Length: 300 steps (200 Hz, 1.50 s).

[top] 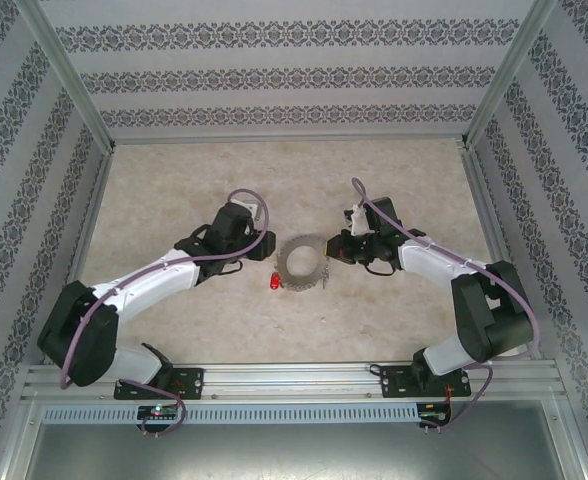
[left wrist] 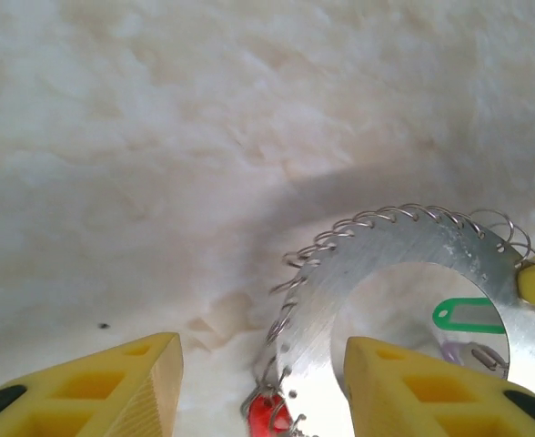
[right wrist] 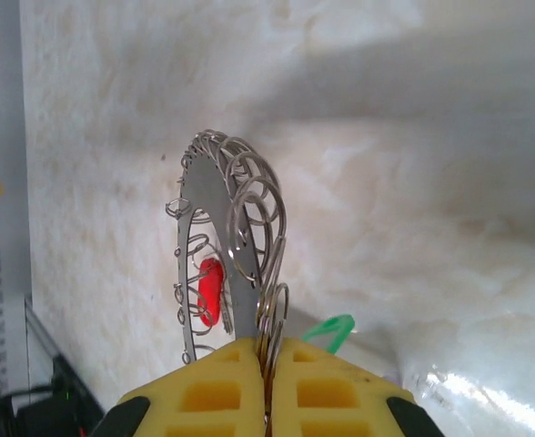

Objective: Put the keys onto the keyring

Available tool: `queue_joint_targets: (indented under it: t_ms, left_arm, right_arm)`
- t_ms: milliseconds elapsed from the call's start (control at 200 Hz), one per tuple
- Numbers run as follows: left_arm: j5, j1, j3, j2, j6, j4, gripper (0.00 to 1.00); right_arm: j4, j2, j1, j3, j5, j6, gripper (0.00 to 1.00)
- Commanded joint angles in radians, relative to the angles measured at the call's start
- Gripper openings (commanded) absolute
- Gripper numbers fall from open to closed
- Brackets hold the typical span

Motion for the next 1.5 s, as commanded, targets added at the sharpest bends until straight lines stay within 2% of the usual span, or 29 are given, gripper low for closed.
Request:
queue_joint_targets:
  t_ms: [0, 135, 200, 245, 355, 515, 570, 640, 729, 794, 849, 954, 1054, 1109, 1144, 1194, 1254, 1294, 1364, 1444, 1494]
  left_arm:
    - [-0.056, 0.019, -0.035, -0.035, 0.005, -0.044, 0.52]
    - [-0.054, 0.023, -0.050, -0.047, -0.001, -0.046, 0.52]
    - [-0.052, 0.025, -0.056, -0.053, -0.005, -0.045, 0.52]
    - [-0.054, 0.025, -0.061, -0.061, -0.003, -0.045, 0.52]
    - [-0.077, 0.028, -0.080, -0.088, -0.005, -0.044, 0.52]
    - [-0.131, 0.044, -0.101, -0.131, 0.024, -0.046, 0.54]
    - [-0.168, 0.058, -0.108, -0.150, 0.045, -0.053, 0.57]
    - [-0.214, 0.092, -0.126, -0.181, 0.085, -0.054, 0.60]
    - [-0.263, 0.153, -0.175, -0.231, 0.140, -0.006, 0.76]
    - [-0.304, 0.199, -0.212, -0.262, 0.190, 0.040, 0.87]
    - [-0.339, 0.236, -0.245, -0.282, 0.242, 0.095, 1.00]
    - [-0.358, 0.316, -0.314, -0.277, 0.315, 0.220, 0.99]
    - [-0.334, 0.383, -0.314, -0.255, 0.398, 0.216, 0.99]
    - [-0.334, 0.395, -0.364, -0.249, 0.457, 0.314, 0.99]
    - [-0.328, 0.407, -0.391, -0.243, 0.467, 0.373, 0.99]
    - [-0.300, 0.424, -0.422, -0.219, 0.477, 0.452, 1.00]
    - [-0.266, 0.443, -0.441, -0.171, 0.487, 0.538, 1.00]
    - [-0.238, 0.449, -0.457, -0.133, 0.497, 0.606, 1.00]
    - [-0.187, 0.462, -0.496, -0.079, 0.515, 0.766, 1.00]
    - [-0.128, 0.483, -0.496, -0.024, 0.524, 0.859, 1.00]
    - [-0.090, 0.501, -0.489, 0.008, 0.520, 0.889, 0.99]
  right_arm:
    - [0.137, 0.050, 0.028, -0.017, 0.068, 0.144, 0.05]
    - [0.110, 0.111, 0.065, 0.008, 0.092, 0.131, 0.11]
    - [0.084, 0.115, 0.070, 0.012, 0.092, 0.113, 0.26]
    - [0.048, 0.095, 0.068, 0.007, 0.121, 0.094, 0.30]
    - [-0.075, -0.009, 0.053, -0.007, 0.275, 0.031, 0.36]
    - [-0.230, -0.195, 0.001, -0.028, 0.592, -0.059, 0.38]
    - [-0.223, -0.275, -0.007, -0.048, 0.698, -0.116, 0.41]
    - [-0.167, -0.373, -0.008, -0.085, 0.834, -0.230, 0.50]
    - [-0.033, -0.458, -0.013, -0.159, 1.003, -0.388, 0.73]
    - [0.098, -0.462, -0.042, -0.216, 1.075, -0.493, 0.82]
    - [0.191, -0.420, -0.089, -0.245, 1.066, -0.531, 0.85]
    - [0.341, -0.305, -0.148, -0.272, 1.015, -0.564, 0.85]
    - [0.592, -0.183, -0.205, -0.324, 0.824, -0.601, 0.84]
    - [0.561, -0.144, -0.209, -0.275, 0.788, -0.633, 0.84]
    - [0.620, -0.118, -0.211, -0.274, 0.762, -0.668, 0.83]
    - [0.737, -0.070, -0.220, -0.292, 0.738, -0.686, 0.84]
    - [0.699, -0.037, -0.250, -0.257, 0.740, -0.646, 0.83]
    - [0.715, -0.035, -0.289, -0.268, 0.673, -0.625, 0.83]
    - [0.833, -0.049, -0.336, -0.350, 0.560, -0.608, 0.83]
    - [1.139, 0.002, -0.320, -0.485, 0.517, -0.646, 0.83]
    - [1.123, -0.009, -0.307, -0.488, 0.543, -0.654, 0.84]
